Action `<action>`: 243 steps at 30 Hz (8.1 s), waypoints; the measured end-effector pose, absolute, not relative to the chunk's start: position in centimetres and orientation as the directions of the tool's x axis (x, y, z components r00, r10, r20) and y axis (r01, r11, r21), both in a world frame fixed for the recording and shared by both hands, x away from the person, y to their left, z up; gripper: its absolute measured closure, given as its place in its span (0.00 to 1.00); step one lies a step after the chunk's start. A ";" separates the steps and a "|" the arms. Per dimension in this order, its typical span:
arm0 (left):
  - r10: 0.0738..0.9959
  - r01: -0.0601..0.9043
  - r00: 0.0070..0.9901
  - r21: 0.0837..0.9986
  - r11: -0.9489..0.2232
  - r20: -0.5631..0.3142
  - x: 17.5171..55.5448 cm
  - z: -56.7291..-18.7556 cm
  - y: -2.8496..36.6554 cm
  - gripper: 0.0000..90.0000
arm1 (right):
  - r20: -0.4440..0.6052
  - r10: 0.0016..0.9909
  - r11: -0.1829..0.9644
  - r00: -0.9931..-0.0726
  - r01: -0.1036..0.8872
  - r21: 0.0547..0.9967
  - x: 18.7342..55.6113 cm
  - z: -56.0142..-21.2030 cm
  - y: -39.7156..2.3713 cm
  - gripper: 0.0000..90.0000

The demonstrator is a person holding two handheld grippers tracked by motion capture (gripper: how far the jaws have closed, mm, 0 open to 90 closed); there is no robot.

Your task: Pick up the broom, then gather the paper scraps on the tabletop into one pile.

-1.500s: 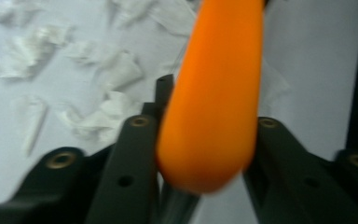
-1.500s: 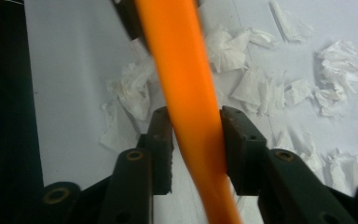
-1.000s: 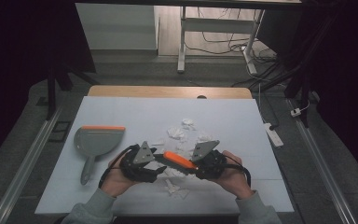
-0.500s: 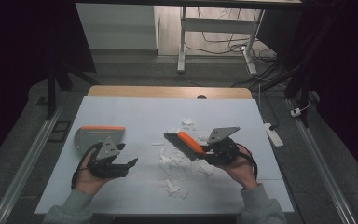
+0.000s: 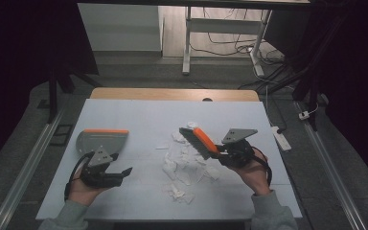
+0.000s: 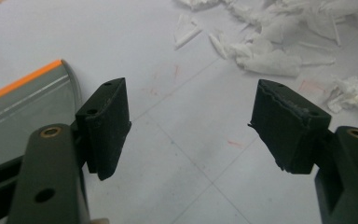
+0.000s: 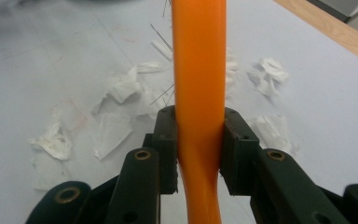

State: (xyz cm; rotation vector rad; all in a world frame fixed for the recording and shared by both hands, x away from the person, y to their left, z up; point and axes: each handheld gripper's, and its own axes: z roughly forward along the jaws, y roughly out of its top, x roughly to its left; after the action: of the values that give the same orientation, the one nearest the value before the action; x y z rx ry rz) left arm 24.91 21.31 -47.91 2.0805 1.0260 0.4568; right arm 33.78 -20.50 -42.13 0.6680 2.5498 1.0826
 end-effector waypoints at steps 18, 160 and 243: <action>0.806 0.549 0.590 0.750 -0.369 -0.036 25.6 -48.9 21.8 0.31 | -0.057 0.670 0.514 -0.740 0.407 0.755 35.2 -41.5 -23.3 0.78; 0.791 0.558 0.611 0.731 -0.392 -0.043 25.9 -50.2 22.2 0.31 | 0.144 0.608 0.614 -0.781 0.577 0.538 44.7 -46.9 -2.3 0.78; 0.799 0.571 0.600 0.720 -0.394 -0.039 25.9 -50.5 22.4 0.31 | 0.112 0.362 0.775 -0.926 0.365 0.515 31.0 -42.2 -11.5 0.78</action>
State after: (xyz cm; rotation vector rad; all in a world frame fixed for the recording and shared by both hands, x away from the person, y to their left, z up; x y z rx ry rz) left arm 25.86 22.44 -50.50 2.1142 1.0783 0.4103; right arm 31.02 -11.47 -42.19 0.6075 2.9664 0.8631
